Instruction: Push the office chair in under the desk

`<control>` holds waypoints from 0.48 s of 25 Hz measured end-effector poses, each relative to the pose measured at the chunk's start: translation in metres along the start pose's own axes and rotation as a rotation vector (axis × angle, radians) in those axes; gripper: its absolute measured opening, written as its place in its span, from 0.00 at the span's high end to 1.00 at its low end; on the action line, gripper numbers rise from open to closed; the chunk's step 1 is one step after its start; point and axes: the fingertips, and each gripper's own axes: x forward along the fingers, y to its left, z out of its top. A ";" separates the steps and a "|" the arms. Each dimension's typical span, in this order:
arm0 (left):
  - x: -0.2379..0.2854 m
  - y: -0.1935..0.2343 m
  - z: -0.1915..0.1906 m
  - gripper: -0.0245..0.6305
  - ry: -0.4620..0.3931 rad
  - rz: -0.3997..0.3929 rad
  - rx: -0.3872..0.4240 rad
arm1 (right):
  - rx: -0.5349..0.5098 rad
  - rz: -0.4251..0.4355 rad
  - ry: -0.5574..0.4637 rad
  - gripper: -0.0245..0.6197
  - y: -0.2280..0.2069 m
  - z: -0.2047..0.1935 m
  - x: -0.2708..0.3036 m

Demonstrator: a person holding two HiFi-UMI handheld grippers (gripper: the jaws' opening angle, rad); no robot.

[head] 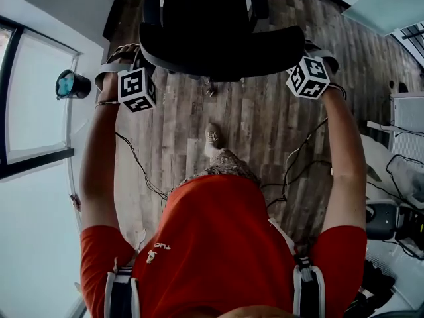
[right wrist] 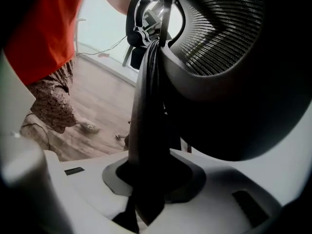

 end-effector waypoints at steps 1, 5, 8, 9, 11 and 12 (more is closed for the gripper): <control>0.006 0.007 -0.003 0.83 0.006 0.000 -0.003 | -0.002 0.002 -0.001 0.78 -0.009 -0.001 0.006; 0.031 0.035 -0.010 0.83 0.014 0.002 -0.010 | 0.000 0.014 0.000 0.78 -0.042 -0.010 0.027; 0.051 0.055 -0.023 0.83 0.026 0.000 -0.014 | 0.001 0.019 -0.006 0.79 -0.063 -0.005 0.041; 0.057 0.060 -0.029 0.82 0.032 -0.004 -0.016 | 0.001 0.018 -0.008 0.79 -0.069 -0.002 0.045; 0.068 0.071 -0.042 0.82 0.046 -0.010 -0.023 | -0.002 0.013 -0.010 0.79 -0.080 0.004 0.055; 0.074 0.077 -0.049 0.82 0.051 -0.011 -0.024 | -0.003 0.011 -0.009 0.79 -0.086 0.006 0.059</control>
